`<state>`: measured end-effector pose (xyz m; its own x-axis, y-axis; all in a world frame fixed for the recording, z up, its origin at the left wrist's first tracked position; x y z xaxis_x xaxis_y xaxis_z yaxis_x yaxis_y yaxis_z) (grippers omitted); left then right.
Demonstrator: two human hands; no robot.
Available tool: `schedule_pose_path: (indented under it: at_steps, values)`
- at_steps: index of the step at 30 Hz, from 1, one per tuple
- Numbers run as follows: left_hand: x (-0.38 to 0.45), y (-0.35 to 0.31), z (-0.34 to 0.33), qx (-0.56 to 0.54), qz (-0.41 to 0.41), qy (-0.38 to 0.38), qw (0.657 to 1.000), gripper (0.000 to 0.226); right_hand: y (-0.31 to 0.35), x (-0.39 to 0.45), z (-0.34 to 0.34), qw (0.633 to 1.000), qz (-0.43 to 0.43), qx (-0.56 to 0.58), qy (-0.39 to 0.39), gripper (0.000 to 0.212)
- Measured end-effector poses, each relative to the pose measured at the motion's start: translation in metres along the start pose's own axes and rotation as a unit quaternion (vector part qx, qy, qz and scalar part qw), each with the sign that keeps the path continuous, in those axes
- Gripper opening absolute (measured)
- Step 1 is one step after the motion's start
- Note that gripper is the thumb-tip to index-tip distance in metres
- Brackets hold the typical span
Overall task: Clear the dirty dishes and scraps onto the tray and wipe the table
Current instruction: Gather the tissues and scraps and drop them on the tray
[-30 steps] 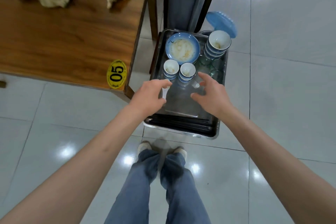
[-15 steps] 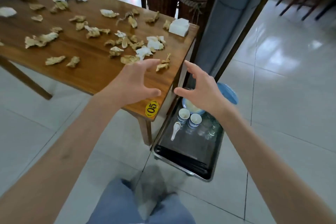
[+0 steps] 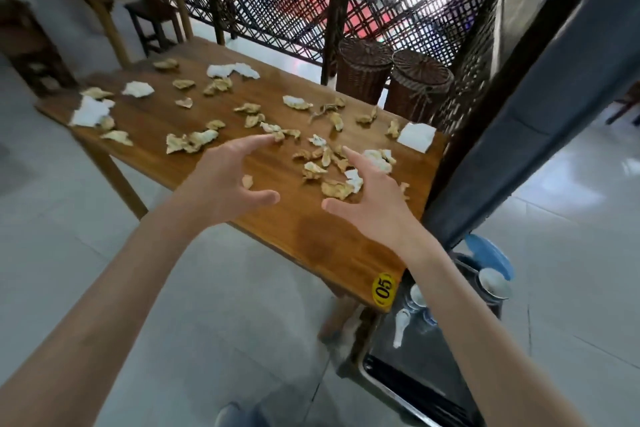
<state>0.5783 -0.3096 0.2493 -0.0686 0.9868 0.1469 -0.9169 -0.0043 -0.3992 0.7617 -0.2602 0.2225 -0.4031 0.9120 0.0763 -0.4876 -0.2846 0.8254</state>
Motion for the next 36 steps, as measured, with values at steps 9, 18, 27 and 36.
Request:
schedule_pose_path:
  at_steps: [9,18,27,36]
  values:
    - [0.040,0.158,0.038,-0.005,0.036,-0.007,0.999,0.083,0.041,0.094,-0.132,0.998,-0.029,-0.002,0.052,0.090]
    - [0.129,0.312,0.019,-0.020,0.108,-0.032,0.993,0.077,0.042,0.242,-0.243,0.993,-0.019,-0.012,0.117,0.089]
    - [0.227,0.467,0.013,0.026,0.194,-0.011,0.981,0.081,0.037,0.389,-0.338,0.982,-0.031,-0.028,0.185,0.089]
    - [0.289,0.552,-0.026,0.033,0.158,0.081,0.984,0.079,0.014,0.450,-0.409,0.972,-0.112,-0.071,0.195,0.087]
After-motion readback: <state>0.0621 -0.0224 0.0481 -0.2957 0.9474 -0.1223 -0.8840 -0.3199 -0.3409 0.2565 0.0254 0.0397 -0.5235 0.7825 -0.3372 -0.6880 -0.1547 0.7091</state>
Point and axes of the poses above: each hand's wrist, its own x-axis towards the middle knuckle, its own z-axis out of the back of the hand, y = z × x, the point moved 9 cm from there along x, towards the middle knuckle, and after that the axes turned 12 degrees about x, right-handed, at the moved point
